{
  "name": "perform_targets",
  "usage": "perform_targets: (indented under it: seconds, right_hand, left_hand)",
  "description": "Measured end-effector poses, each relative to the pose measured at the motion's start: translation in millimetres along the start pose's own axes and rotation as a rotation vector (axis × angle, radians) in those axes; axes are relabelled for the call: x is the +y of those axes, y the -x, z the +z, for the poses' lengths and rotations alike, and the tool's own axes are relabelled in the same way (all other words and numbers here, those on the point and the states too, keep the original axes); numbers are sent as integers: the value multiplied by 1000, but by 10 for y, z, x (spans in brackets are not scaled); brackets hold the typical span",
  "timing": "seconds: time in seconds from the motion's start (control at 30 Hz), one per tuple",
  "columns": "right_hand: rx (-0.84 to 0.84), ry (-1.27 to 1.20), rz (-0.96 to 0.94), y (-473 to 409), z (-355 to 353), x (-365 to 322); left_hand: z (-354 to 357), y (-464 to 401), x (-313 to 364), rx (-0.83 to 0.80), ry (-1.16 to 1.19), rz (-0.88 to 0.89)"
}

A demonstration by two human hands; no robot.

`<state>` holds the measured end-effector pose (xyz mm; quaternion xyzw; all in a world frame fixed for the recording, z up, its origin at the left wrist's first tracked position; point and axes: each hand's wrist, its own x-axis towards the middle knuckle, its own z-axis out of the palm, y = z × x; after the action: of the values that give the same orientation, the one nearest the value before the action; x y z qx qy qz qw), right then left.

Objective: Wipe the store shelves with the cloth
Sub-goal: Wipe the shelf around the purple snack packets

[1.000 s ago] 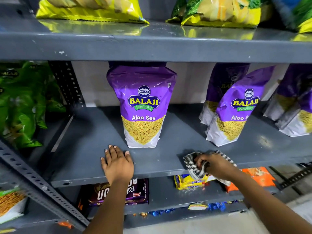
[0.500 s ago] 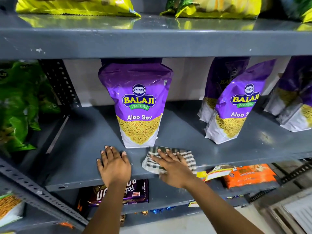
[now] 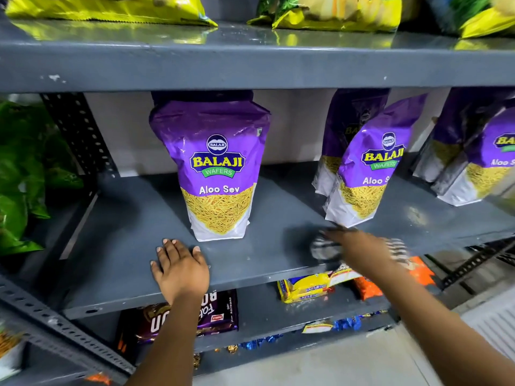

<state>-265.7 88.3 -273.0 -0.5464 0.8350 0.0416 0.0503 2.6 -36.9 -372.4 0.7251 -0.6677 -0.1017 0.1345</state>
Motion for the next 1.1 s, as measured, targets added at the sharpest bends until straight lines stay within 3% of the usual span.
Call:
perform_targets:
  seconds: [0.1, 0.2, 0.37, 0.57, 0.67, 0.8, 0.87, 0.93, 1.0, 1.1]
  right_hand:
    - [-8, -210, -298, 13, 145, -696]
    - [-127, -172, -386, 8, 490, -968]
    - [-31, -314, -229, -119, 529, -168]
    - [-5, -330, -67, -245, 562, 847]
    - [-25, -329, 16, -291, 469, 1389]
    - [99, -308, 27, -412, 423, 1332]
    - [74, -335, -176, -386, 516, 943]
    - [161, -287, -445, -353, 685, 781]
    - [155, -333, -470, -407, 667, 1063]
    - [128, -378, -354, -531, 633, 1852]
  left_hand:
    - [14, -1, -7, -25, -25, 5]
    - [-9, -18, -23, -61, -45, -5]
    - [36, 205, 192, 30, 92, -6]
    - [328, 668, 1129, 81, 113, 336]
    - [442, 744, 1629, 55, 125, 403]
    - [559, 678, 2107, 53, 242, 211]
    - [614, 648, 2275, 50, 314, 66]
    - [661, 667, 2345, 62, 323, -17]
    - [683, 671, 2350, 81, 313, -25]
    - [746, 710, 2452, 58, 195, -4]
